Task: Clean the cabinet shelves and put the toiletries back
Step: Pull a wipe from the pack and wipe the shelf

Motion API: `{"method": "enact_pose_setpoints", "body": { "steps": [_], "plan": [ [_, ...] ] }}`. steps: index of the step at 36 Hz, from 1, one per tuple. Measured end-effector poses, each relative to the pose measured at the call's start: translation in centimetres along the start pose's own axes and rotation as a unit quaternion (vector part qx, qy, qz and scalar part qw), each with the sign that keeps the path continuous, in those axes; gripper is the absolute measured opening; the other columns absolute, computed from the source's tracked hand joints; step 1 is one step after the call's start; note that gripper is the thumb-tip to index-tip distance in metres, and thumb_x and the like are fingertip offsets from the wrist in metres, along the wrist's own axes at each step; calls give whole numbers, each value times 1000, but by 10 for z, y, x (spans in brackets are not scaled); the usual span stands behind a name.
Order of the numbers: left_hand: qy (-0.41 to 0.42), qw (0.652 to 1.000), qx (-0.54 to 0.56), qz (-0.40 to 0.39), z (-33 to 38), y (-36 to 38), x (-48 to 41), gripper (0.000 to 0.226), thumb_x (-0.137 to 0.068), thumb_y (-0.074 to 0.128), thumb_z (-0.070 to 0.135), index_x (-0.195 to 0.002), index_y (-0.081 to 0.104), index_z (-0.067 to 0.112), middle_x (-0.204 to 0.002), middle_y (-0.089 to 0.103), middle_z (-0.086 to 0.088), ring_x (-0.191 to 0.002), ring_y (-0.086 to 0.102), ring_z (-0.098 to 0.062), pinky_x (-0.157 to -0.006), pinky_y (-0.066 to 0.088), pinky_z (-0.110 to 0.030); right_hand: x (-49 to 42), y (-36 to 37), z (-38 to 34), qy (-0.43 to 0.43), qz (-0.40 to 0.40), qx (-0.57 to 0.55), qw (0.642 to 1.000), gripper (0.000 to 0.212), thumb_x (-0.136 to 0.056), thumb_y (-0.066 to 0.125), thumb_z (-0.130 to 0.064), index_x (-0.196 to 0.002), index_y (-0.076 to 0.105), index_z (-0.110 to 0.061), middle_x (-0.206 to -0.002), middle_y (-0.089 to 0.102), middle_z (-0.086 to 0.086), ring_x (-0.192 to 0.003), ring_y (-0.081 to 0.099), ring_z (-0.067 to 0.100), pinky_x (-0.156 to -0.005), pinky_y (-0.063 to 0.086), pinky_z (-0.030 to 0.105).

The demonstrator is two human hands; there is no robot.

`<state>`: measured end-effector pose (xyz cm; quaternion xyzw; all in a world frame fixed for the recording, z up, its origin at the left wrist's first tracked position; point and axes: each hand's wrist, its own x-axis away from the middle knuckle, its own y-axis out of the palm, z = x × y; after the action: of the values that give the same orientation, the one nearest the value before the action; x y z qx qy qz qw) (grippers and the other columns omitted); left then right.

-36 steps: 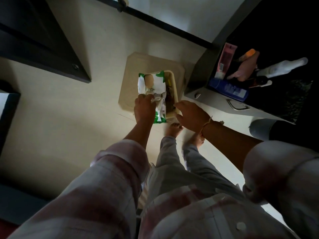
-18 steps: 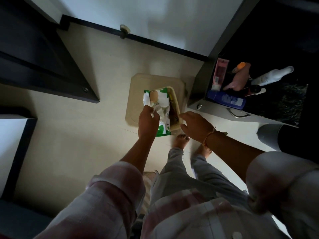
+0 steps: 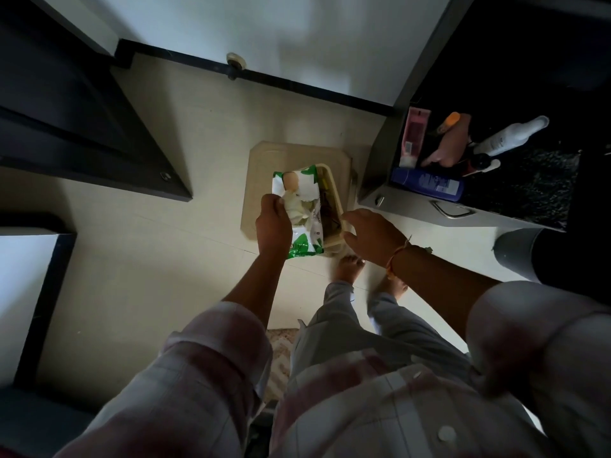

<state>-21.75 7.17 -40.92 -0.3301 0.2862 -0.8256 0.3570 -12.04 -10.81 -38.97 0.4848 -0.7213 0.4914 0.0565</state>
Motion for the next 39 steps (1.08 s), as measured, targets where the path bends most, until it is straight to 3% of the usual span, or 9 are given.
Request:
{"method": "enact_pose_setpoints", "body": {
  "steps": [6,11,18,22,25,27,31,36,39],
  "plan": [
    [-43,995,93,-18,0,2,-3,13,-99,45,23,-98,57,17,-88,62,3,-82,59,-16,-71,48,-29,5,1,0,1,2,-2,1000,46,-95,54,-31,-138,47,-15,-138,50,12,-124,51,30,-99,44,36],
    [-92,987,133,-8,-6,3,-8,18,-97,44,25,-99,58,13,-88,61,2,-88,62,-22,-81,56,-46,6,0,-1,3,0,-7,1000,46,-95,54,-31,-137,47,-16,-138,50,12,-124,51,30,-99,46,38],
    [-158,957,243,-18,-5,-5,-7,9,-99,43,18,-95,50,19,-104,61,-13,-89,63,-24,-70,58,-31,5,-2,-12,8,10,-43,999,43,-95,54,-32,-135,50,-16,-133,52,12,-118,54,30,-96,46,37],
    [-153,959,238,-25,-2,-10,-5,7,-98,44,20,-101,50,17,-106,63,-13,-83,63,-21,-70,57,-31,4,-4,-20,11,11,-51,999,43,-96,54,-32,-136,49,-17,-134,51,13,-120,52,30,-97,45,36],
    [-140,965,220,-28,1,-12,-7,9,-98,44,23,-101,51,18,-104,63,-7,-94,65,-25,-79,59,-40,3,-6,-25,6,18,-66,998,41,-96,55,-29,-134,51,-15,-131,54,14,-118,54,31,-97,46,38],
    [-131,969,205,-38,1,-14,-8,10,-96,43,25,-98,52,21,-101,62,-4,-96,64,-26,-85,56,-49,1,-8,-31,3,26,-96,995,38,-95,55,-25,-131,53,-14,-128,57,14,-116,56,31,-97,48,42],
    [-135,959,241,-61,12,-23,-2,13,-95,41,25,-90,52,29,-106,61,-6,-100,64,-28,-84,57,-52,-9,-14,-47,30,14,-209,977,43,-95,56,-27,-137,46,-20,-130,59,9,-116,57,27,-97,50,40],
    [-118,946,291,-80,27,-35,9,11,-98,42,19,-97,52,18,-110,61,-13,-100,66,-28,-80,59,-43,-21,-22,-72,47,1,-340,939,52,-92,61,-33,-140,43,-22,-136,54,5,-119,54,21,-98,51,39],
    [-99,939,314,-103,35,-40,15,12,-100,42,19,-101,51,12,-107,63,-14,-95,66,-26,-71,58,-31,-22,-26,-81,62,-16,-420,905,48,-93,62,-25,-138,46,-17,-127,58,7,-109,59,20,-94,53,42]
  ]
}}
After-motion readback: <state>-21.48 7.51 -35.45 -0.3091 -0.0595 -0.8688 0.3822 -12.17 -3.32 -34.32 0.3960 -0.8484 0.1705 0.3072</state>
